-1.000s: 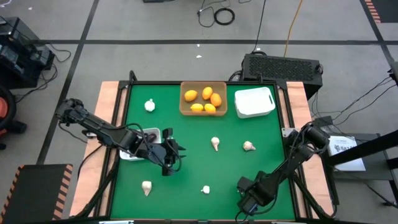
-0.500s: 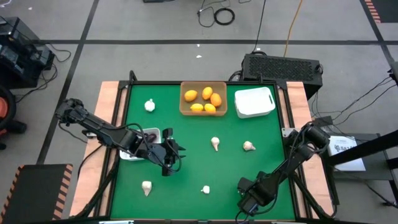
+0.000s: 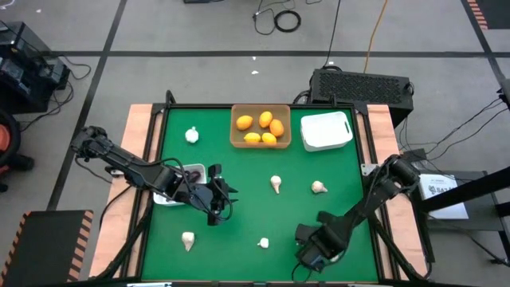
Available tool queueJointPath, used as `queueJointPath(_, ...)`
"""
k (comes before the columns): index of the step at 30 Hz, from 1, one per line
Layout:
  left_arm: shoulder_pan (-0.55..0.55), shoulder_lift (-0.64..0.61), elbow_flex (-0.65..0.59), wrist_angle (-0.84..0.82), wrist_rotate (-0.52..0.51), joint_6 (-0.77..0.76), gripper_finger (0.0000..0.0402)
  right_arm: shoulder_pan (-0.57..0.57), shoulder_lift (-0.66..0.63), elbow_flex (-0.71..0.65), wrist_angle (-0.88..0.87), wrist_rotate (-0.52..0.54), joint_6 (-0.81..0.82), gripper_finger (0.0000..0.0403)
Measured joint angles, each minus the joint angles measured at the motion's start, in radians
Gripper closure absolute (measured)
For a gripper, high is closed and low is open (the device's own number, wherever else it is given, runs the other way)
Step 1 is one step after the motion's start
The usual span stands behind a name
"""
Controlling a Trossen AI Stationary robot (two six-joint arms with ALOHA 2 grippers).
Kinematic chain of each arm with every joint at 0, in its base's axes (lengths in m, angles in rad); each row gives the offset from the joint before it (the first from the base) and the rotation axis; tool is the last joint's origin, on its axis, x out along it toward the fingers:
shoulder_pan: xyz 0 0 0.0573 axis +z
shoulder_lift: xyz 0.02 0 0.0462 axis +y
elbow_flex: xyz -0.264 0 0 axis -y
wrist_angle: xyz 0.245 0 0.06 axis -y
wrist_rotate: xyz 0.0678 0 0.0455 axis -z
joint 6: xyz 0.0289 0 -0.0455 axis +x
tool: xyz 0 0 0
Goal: Sort produce into baskets
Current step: Put the garlic into the right white bin
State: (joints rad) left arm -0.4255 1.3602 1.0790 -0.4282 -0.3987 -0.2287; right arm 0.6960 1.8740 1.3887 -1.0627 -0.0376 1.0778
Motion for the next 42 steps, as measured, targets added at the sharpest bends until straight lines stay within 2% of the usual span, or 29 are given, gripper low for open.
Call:
queueJointPath(6, 0.0, 0.0, 0.0, -0.004, 0.0, 0.0, 0.0276, -0.13, 0.0, 0.059, -0.078, 0.163, -0.237, 0.0314)
queueJointPath(13, 0.0, -0.033, 0.0, -0.107, -0.003, -0.001, 0.0276, -0.328, 0.0, 0.1, -0.088, 0.254, -0.521, 0.0314)
queueJointPath(15, 0.0, -0.06, 0.0, -0.151, -0.036, 0.0, 0.0276, -0.382, -0.008, 0.107, -0.094, 0.297, -0.589, 0.0314)
queueJointPath(19, -0.002, -0.164, -0.067, -0.191, -0.189, -0.006, 0.0276, -0.494, -0.054, 0.108, -0.105, 0.379, -0.714, 0.0314)
queueJointPath(24, 0.016, -0.349, -0.228, -0.144, -0.237, -0.052, 0.0276, -0.679, -0.12, 0.108, -0.122, 0.388, -0.824, 0.0314)
queueJointPath(29, 0.066, -0.469, -0.304, -0.107, -0.24, -0.053, 0.0276, -0.885, -0.173, 0.093, -0.169, 0.387, -0.868, 0.0314)
queueJointPath(35, 0.126, -0.497, -0.347, -0.075, -0.19, -0.032, 0.0276, -1.097, -0.233, -0.005, -0.172, 0.382, -0.902, 0.0314)
queueJointPath(42, 0.199, -0.492, -0.372, 0.022, -0.085, 0.055, 0.0276, -1.234, -0.249, -0.095, -0.115, 0.381, -0.903, 0.0314)
